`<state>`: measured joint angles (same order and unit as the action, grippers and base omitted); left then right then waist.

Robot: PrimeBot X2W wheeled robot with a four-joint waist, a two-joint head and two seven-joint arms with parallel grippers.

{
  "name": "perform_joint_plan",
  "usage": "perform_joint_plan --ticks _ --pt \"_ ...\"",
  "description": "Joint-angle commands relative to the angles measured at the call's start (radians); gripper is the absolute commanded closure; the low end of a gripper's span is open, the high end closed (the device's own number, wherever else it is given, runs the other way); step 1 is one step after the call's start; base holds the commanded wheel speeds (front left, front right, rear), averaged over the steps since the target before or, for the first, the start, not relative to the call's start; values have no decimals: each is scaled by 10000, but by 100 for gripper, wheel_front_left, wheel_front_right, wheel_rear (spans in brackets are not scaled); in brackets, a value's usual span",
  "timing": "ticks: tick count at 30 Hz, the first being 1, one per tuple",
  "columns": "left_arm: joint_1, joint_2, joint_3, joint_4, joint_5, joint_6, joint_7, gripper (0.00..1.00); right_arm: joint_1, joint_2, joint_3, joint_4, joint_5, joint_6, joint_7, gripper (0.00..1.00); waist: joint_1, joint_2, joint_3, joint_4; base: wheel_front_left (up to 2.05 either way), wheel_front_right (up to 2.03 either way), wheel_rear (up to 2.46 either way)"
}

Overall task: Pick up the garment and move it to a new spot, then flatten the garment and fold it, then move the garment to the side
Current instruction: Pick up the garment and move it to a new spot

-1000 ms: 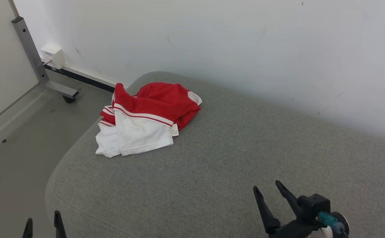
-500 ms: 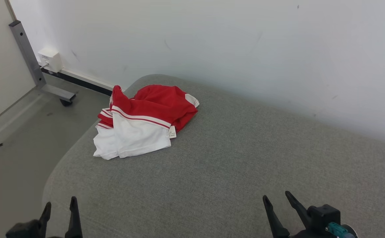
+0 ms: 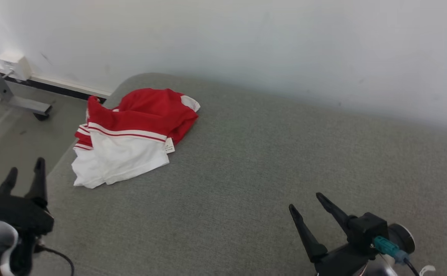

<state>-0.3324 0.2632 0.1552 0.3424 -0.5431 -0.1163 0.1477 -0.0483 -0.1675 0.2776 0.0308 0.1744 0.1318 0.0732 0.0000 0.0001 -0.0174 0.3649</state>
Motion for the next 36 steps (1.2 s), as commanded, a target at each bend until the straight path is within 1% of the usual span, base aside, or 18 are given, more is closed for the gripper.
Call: perform_joint_plan --ticks 1,4,5,9,14,17,19,21,24,27,31,34,35,36 --pt "-462 258 91 40 -233 -56 234 0 -319 -193 58 -256 -30 -21 84 0 0 -1 2227 -2126 0 0 0" --pt "-1080 742 359 11 -632 -77 667 0 -595 -238 116 -694 -65 -21 186 0 0 -1 3026 -2626 0 0 0" --pt "-1080 742 359 11 -632 -77 667 0 -595 -238 116 -694 -65 -21 186 0 0 -1 3026 -2626 0 0 0" --pt "-1976 1172 1003 -4 -1297 116 1162 0 -979 -262 -5 -1167 -141 -21 185 0 0 -1 4115 -3011 0 0 0" --pt "-2694 1648 1290 -19 -1598 359 1572 0 -1276 -141 -246 -1334 -207 -21 9 0 0 -1 4919 -3200 0 0 0" --pt "-2871 1859 1351 -100 -1636 555 1903 0 -1343 -106 -299 -1278 -200 -21 -98 0 0 -1 5140 -3222 0 0 0" --pt "-2929 1900 1399 -157 -1676 714 2068 0 -1411 -67 -312 -1228 -193 -21 -162 0 0 -1 5206 -3226 0 0 0" --pt "-2939 2046 1386 -220 -1595 967 2389 0 -1469 6 -261 -1159 -213 -21 -223 0 0 -1 5290 -3247 0 0 0" --pt "-2906 2079 1433 -314 -1643 1155 2580 0 -1603 23 -186 -1140 -168 -21 -270 0 0 -1 5403 -3297 0 0 0" --pt "-2724 2197 1489 -262 -1468 1391 2635 0 -1650 2 -108 -1113 -134 -21 -282 0 0 -1 5508 -3385 0 0 0" --pt "-2583 2351 1562 86 -1136 1817 2397 0 -1691 -61 -158 -1102 -109 -21 -287 0 0 -1 5598 -3469 0 0 0" --pt "-2511 2447 1426 434 -865 1993 2443 0 -1703 -96 -166 -1061 -81 -21 -304 0 0 -1 5605 -3499 0 0 0" --pt "-2494 2468 1405 542 -832 2038 2463 46 -1695 -87 -162 -1035 -76 -21 -303 0 0 -1 5594 -3508 0 0 0" --pt "-2488 2490 1376 618 -837 2025 2461 99 -1686 -59 -153 -1011 -77 -21 -305 0 0 -1 5572 -3512 0 0 0"
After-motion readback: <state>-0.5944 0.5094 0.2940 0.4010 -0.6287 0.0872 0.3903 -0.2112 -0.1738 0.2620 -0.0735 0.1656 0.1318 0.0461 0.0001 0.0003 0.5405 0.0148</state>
